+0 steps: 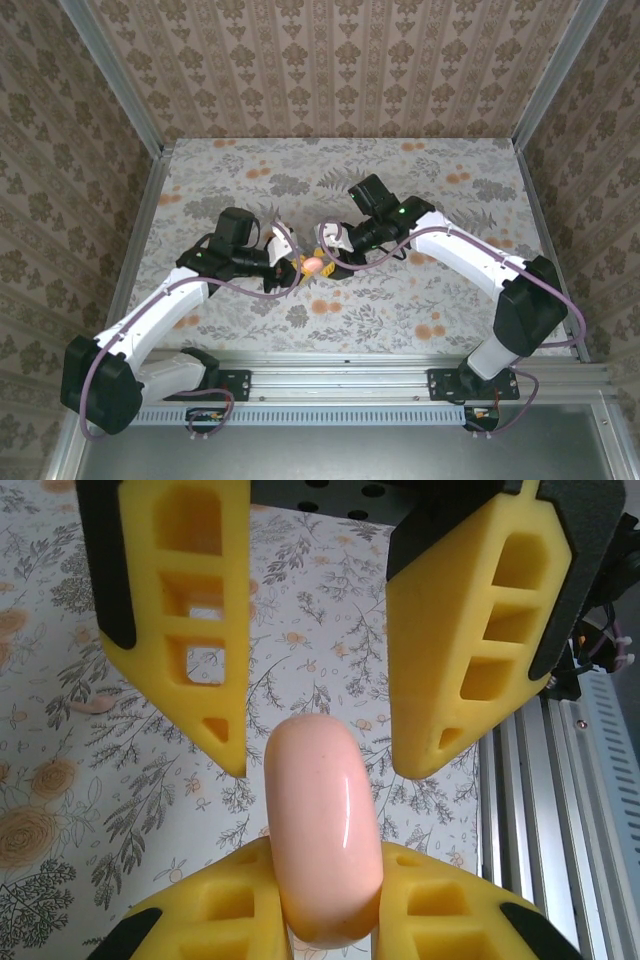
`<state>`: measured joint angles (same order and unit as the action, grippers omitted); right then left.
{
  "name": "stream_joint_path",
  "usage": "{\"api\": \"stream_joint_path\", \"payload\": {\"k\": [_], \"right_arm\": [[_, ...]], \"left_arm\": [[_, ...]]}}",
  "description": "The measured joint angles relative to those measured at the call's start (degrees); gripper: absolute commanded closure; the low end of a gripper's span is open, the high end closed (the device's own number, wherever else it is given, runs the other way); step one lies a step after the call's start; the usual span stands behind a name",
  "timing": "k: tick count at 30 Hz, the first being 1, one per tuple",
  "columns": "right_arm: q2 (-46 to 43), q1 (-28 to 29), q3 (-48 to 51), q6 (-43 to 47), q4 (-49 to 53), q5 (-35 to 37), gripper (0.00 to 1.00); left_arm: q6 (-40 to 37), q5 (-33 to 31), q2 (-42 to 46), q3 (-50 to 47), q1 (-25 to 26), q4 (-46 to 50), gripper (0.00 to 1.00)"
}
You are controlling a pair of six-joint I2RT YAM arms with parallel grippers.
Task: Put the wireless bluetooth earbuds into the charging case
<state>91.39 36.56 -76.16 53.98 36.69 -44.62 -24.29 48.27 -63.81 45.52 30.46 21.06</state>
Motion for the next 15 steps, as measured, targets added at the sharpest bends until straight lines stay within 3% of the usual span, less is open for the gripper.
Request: {"api": "stream_joint_path", "payload": {"k": [5, 11, 15], "right_arm": [[0.85, 0.09, -0.9, 0.68, 1.46, -0.96, 0.64], [1.25, -0.04, -1.84, 1.46, 2.93, -1.62, 0.89], [1.25, -0.17, -1.9, 1.42, 3.23, -1.95, 0.92]], "left_arm": [[0.02, 0.2, 1.05, 0.0, 0.02, -0.02, 0.84], [0.0, 0.42, 1.79, 0.0, 0.33, 0.15, 0.82], [-0.13, 0.33, 1.97, 0.0, 0.33, 0.2, 0.65]]}}
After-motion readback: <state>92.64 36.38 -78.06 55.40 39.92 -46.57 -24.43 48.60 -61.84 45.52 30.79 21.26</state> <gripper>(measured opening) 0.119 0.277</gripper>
